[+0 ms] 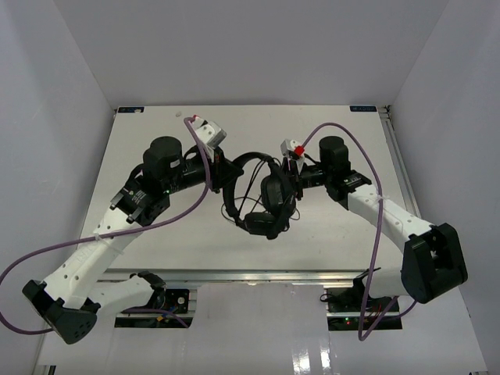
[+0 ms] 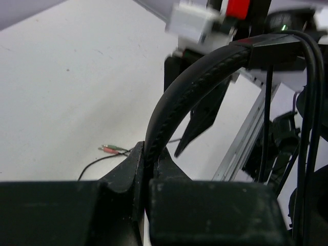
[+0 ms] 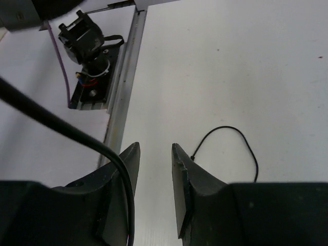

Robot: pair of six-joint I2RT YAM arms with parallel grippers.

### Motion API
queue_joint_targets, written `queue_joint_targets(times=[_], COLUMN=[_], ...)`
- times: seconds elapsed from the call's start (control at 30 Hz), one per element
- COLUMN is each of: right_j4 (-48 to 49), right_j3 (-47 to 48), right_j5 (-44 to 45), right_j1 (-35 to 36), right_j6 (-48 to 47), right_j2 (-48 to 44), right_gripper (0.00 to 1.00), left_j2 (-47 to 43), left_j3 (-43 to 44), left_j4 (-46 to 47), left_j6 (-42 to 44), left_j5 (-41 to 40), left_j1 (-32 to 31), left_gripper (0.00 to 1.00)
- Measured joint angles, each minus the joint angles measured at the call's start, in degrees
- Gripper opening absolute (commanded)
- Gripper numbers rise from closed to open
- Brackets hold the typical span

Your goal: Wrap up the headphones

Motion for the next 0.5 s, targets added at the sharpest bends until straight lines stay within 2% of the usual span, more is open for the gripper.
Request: queue_joint_targets(times=[0.23, 0.5], right_j4=[20.94, 31.65], right_j3=[-6.58, -12.54], right_j5=[-5.13, -5.34], right_j1=[0.57, 2.31], right_j6=[19.33, 27.84], right_j2=[2.61, 0.15], right_gripper=[0.37, 0.32], left_j2=[4.90, 10.91], left_j3=[11.77, 20.69], left_j4=[-0.55, 1.29], left_j6=[-6.66, -16.24], left_j5=[-7.44, -22.27], left_j1=[-0.13, -0.24], left_gripper=[0.00, 0.00])
